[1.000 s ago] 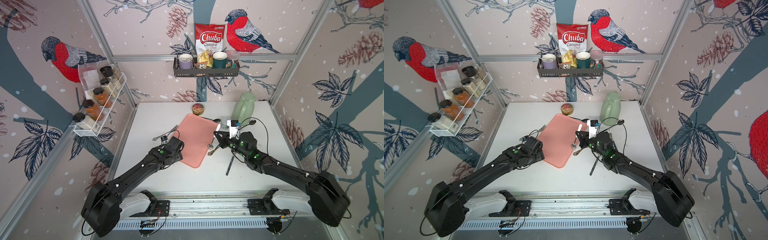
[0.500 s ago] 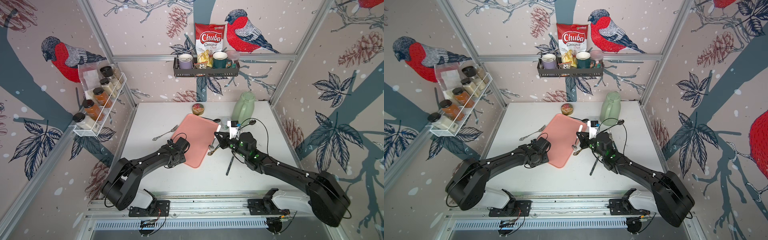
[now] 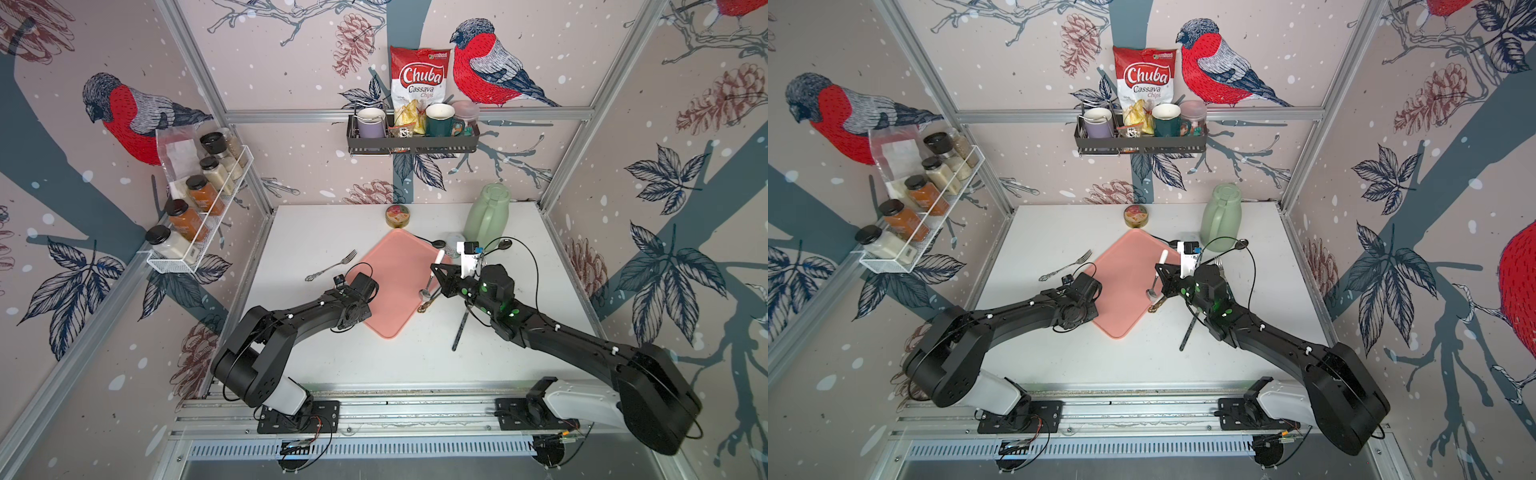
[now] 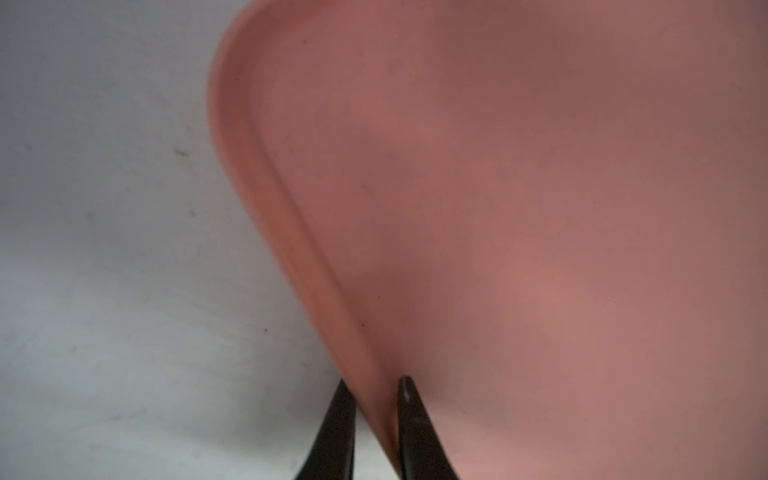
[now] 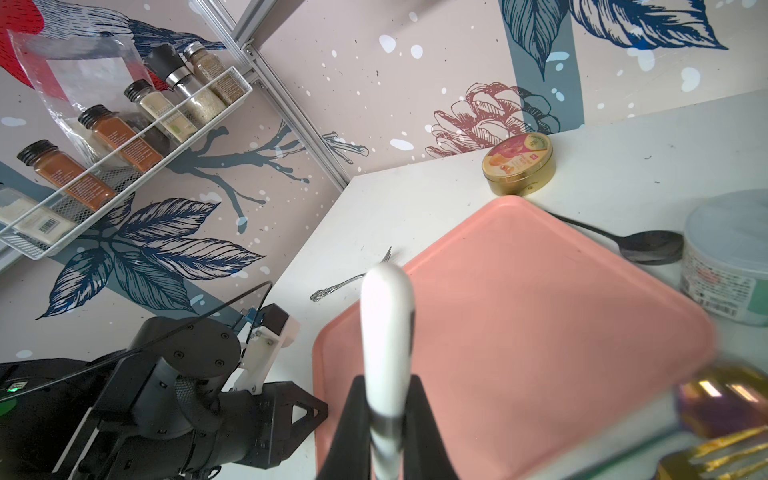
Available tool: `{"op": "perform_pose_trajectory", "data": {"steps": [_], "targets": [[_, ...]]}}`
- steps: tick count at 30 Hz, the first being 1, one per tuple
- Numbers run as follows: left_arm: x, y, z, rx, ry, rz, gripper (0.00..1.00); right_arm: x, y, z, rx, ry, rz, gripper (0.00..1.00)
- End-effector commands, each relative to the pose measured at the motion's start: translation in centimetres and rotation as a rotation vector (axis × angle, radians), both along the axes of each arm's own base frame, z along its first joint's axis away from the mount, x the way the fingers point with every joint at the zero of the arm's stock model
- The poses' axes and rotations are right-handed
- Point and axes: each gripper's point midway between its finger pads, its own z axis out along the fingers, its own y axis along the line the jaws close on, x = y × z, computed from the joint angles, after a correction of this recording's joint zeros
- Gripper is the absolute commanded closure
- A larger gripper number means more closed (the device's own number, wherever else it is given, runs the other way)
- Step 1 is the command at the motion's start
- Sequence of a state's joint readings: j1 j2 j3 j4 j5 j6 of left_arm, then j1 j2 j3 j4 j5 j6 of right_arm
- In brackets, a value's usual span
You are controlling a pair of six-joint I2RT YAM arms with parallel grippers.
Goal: Set the spoon and fork side by side
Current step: Adjust the tray at the center of the board.
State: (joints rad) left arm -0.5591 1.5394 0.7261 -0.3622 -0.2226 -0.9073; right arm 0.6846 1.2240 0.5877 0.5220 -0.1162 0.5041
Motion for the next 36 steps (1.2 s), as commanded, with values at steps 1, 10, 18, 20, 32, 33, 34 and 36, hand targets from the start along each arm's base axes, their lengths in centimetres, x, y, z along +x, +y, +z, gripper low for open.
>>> {"op": "perform_pose_trajectory", "data": {"steps": [1, 10, 18, 20, 32, 33, 34, 36], "targets": [[-3.7, 1.9, -1.6, 0.072, 0.165, -0.056, 0.81, 0.1, -0.1, 0.8, 0.029, -0.019, -0.006, 0.99], [-3.9, 6.0, 1.0, 0.146, 0.142, 0.003, 0.78, 0.2, -0.1, 0.8, 0.032, -0.017, -0.008, 0.99], [-1.3, 5.2, 2.7, 0.232, 0.211, -0.241, 0.91, 0.3, -0.2, 0.8, 0.033, -0.016, -0.011, 1.0], [-1.2, 5.1, 2.3, 0.242, 0.235, -0.274, 0.92, 0.3, -0.2, 0.7, 0.032, -0.014, -0.012, 0.99], [-1.8, 5.8, 3.3, 0.157, 0.103, -0.051, 0.59, 0.3, -0.1, 0.7, 0.033, -0.015, -0.011, 1.0], [-2.0, 5.8, 3.4, 0.141, 0.092, -0.031, 0.57, 0.4, -0.1, 0.7, 0.034, -0.015, -0.011, 1.0], [-2.5, 5.8, 3.2, 0.122, 0.087, -0.006, 0.55, 0.3, -0.1, 0.7, 0.035, -0.015, -0.009, 0.99], [-2.9, 6.0, 3.0, 0.098, 0.068, 0.03, 0.55, 0.3, -0.1, 0.7, 0.034, -0.014, -0.009, 0.99]]}}
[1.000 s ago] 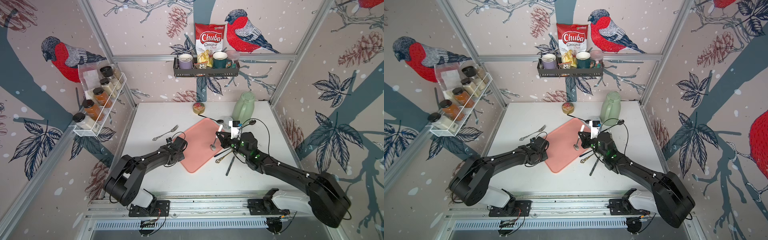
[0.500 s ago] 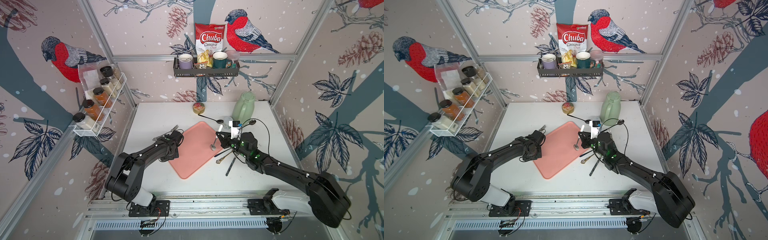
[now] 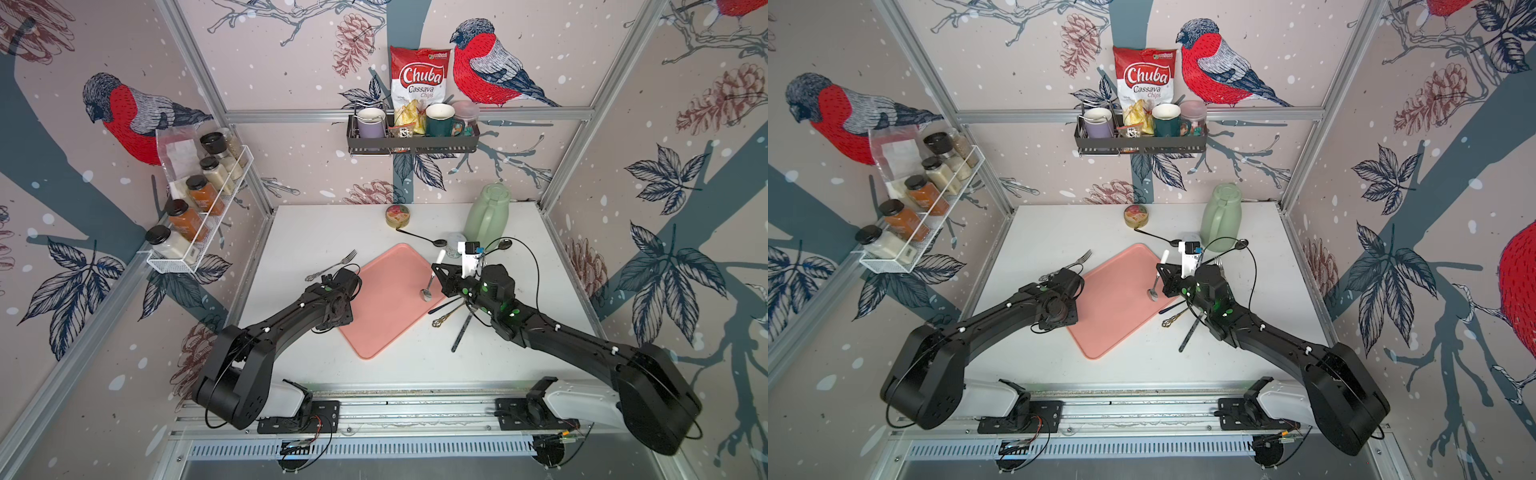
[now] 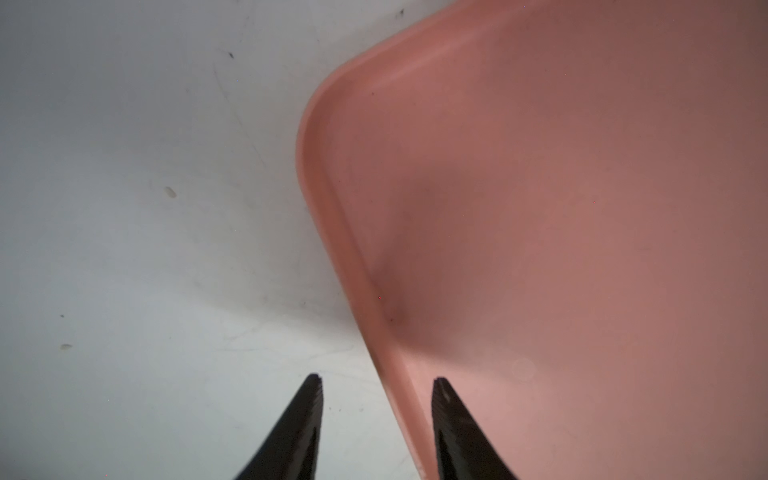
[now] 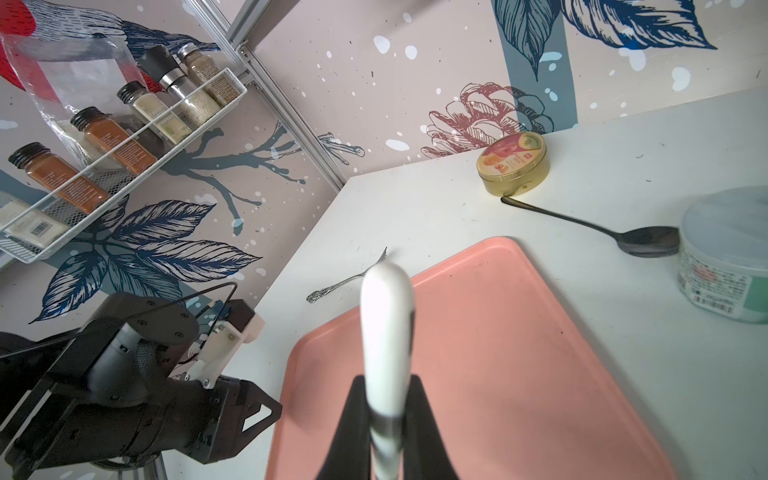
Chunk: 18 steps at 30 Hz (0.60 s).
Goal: Set the spoon and fork side by side
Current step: Adjust the tray at the center of the board.
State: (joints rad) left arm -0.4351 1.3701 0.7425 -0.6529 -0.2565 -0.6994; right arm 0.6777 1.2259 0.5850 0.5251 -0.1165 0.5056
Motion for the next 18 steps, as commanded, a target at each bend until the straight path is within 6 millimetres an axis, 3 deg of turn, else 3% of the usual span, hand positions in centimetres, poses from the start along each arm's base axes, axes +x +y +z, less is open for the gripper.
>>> {"op": "perform_pose_trajectory", "data": {"steps": [1, 6, 11, 18], "targets": [[-0.4, 0.2, -0.5, -0.05, -0.039, 0.106, 0.55, 0.1, 0.1, 0.8, 0.034, -0.017, -0.002, 0.99], [-0.4, -0.3, -1.8, -0.088, -0.046, 0.126, 0.59, 0.1, 0.1, 0.8, 0.034, -0.016, -0.001, 1.0], [-0.3, -1.1, -3.2, -0.123, 0.005, 0.092, 0.8, 0.1, 0.0, 0.8, 0.034, -0.018, -0.003, 1.0], [0.0, -0.5, -4.4, -0.171, 0.045, 0.07, 0.88, 0.2, -0.3, 0.8, 0.042, -0.014, -0.01, 0.99]]}}
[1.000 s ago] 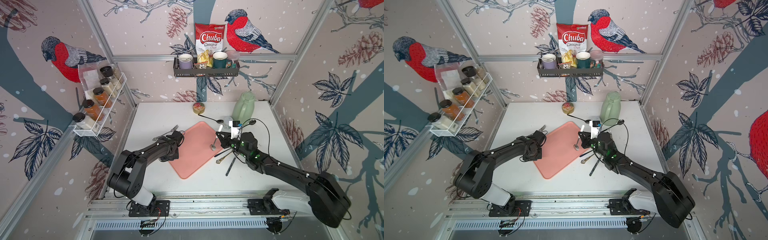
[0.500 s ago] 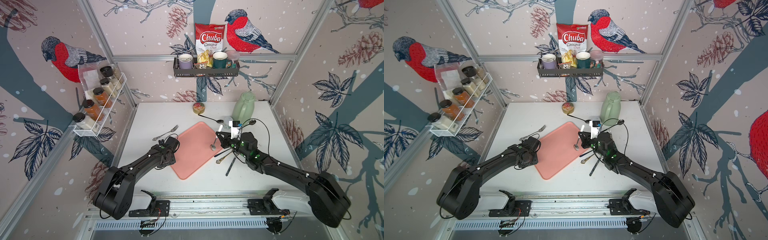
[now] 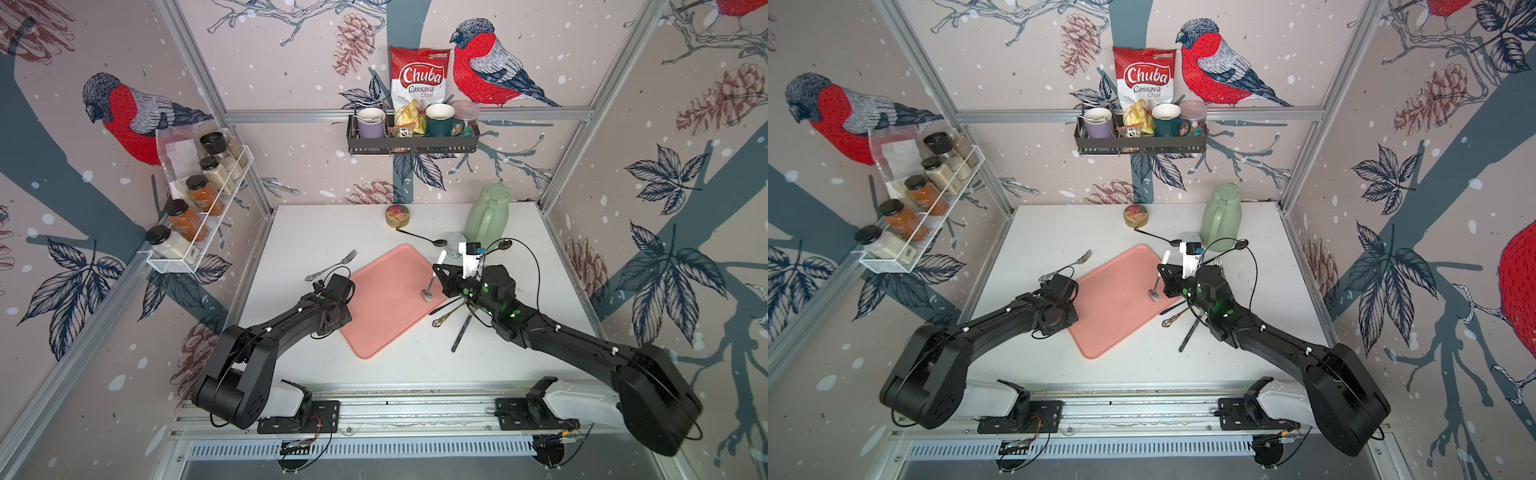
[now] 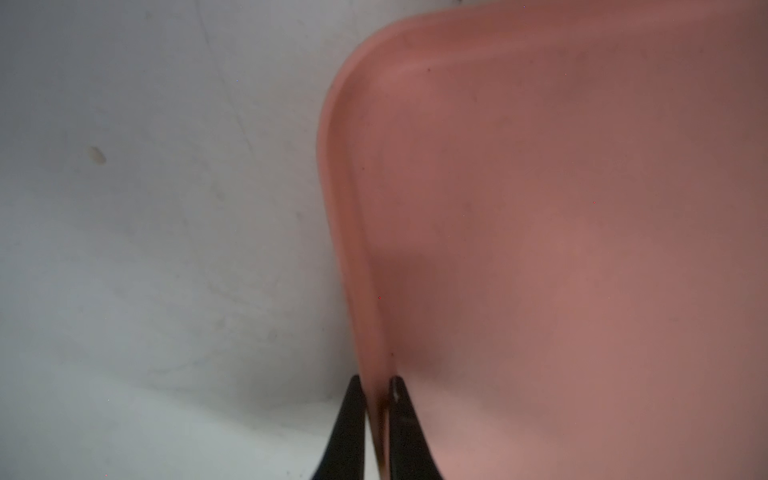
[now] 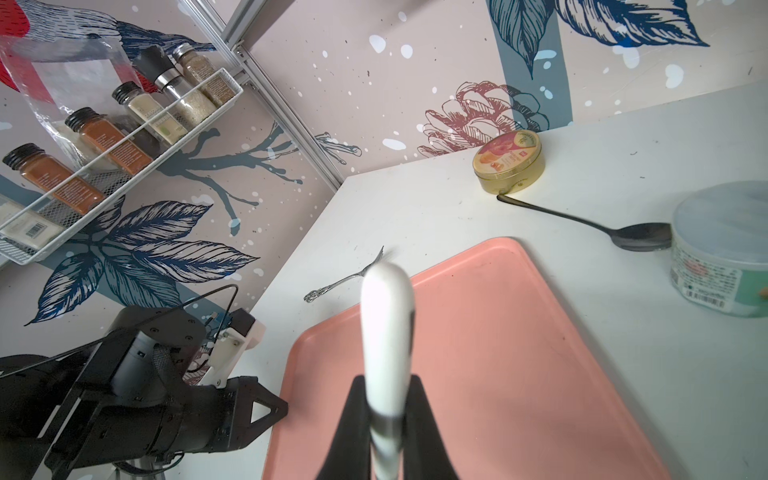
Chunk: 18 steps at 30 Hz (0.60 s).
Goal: Set the spoon and fork side by side
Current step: Adjust the tray at the center of the board.
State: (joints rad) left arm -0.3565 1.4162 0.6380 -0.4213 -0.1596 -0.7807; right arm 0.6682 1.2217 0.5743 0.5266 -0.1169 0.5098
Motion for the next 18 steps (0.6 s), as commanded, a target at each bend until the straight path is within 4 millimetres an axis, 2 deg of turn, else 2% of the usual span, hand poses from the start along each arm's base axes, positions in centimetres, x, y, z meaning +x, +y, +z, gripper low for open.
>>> {"op": "perform_pose_trajectory", "data": {"steps": [1, 6, 10, 18], "targets": [[-1.1, -0.3, -1.3, -0.031, 0.087, -0.08, 0.88, 0.1, 0.1, 1.1, 0.042, -0.021, -0.001, 0.99], [-0.5, -0.5, -1.4, -0.023, 0.103, -0.131, 0.89, 0.3, 0.0, 1.0, 0.045, -0.014, -0.003, 0.99], [0.1, 0.2, -1.3, 0.011, 0.123, -0.15, 0.88, 0.4, 0.0, 0.9, 0.047, -0.004, -0.003, 1.0], [3.4, -0.6, 0.3, 0.023, 0.103, -0.258, 0.86, 0.6, 0.4, 0.7, 0.045, 0.013, 0.012, 1.0]]}}
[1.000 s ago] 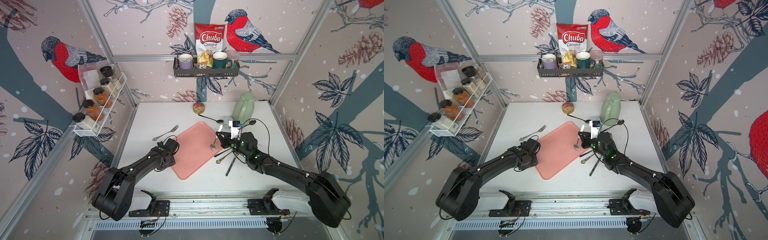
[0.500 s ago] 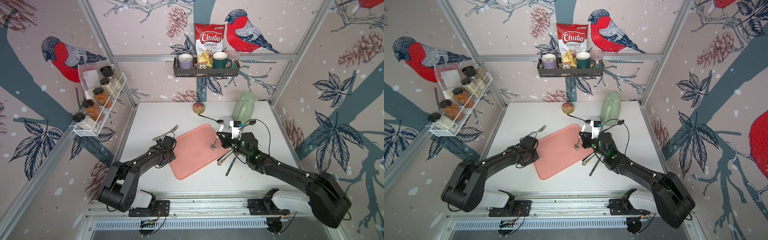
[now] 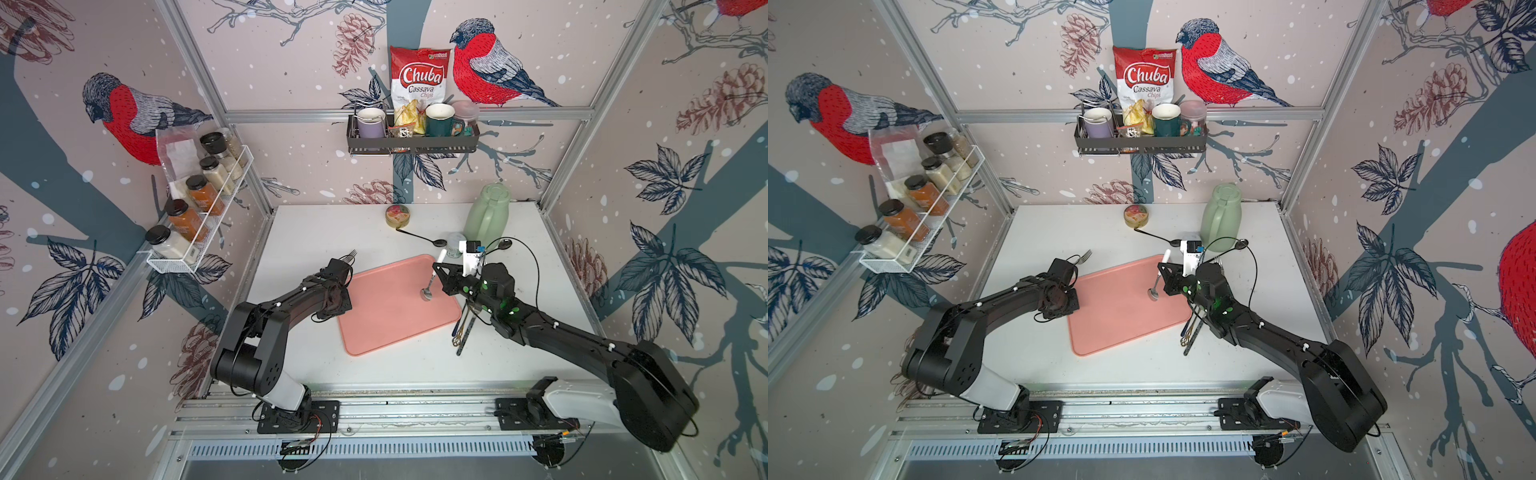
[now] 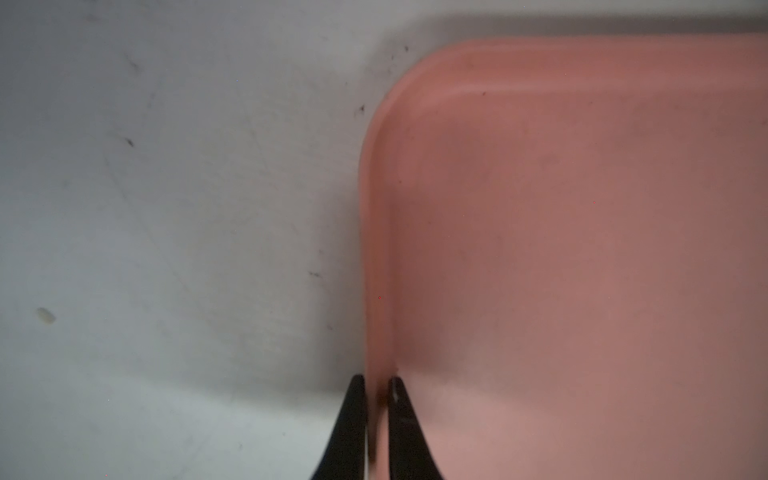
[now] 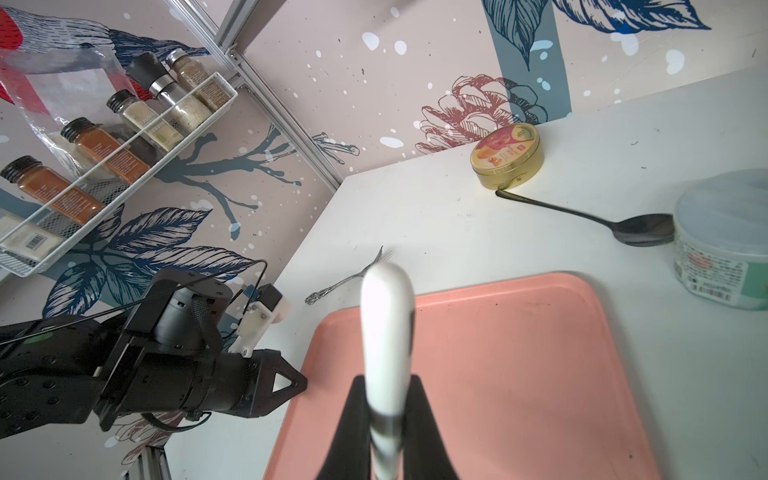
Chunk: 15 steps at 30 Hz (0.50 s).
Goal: Set the spoon and fork side by side
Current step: Adjust the tray at the center of the board.
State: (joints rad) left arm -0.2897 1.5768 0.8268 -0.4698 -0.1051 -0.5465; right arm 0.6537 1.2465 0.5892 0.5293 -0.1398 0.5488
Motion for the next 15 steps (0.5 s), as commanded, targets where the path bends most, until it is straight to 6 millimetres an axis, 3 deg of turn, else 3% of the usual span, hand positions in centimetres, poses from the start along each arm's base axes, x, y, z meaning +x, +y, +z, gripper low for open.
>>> {"op": "perform_pose_trajectory", "data": {"steps": [1, 11, 15], "targets": [[-0.4, -0.2, -0.3, 0.008, 0.061, -0.101, 0.87, 0.1, 0.3, 0.9, 0.019, -0.023, 0.012, 1.0], [1.5, -0.7, -1.7, 0.034, 0.083, -0.195, 0.95, 0.1, 0.4, 1.2, 0.021, -0.025, 0.017, 1.0], [2.2, -0.7, -1.2, 0.037, 0.062, -0.212, 0.93, 0.1, 0.3, 1.1, 0.02, -0.025, 0.015, 1.0]]}}
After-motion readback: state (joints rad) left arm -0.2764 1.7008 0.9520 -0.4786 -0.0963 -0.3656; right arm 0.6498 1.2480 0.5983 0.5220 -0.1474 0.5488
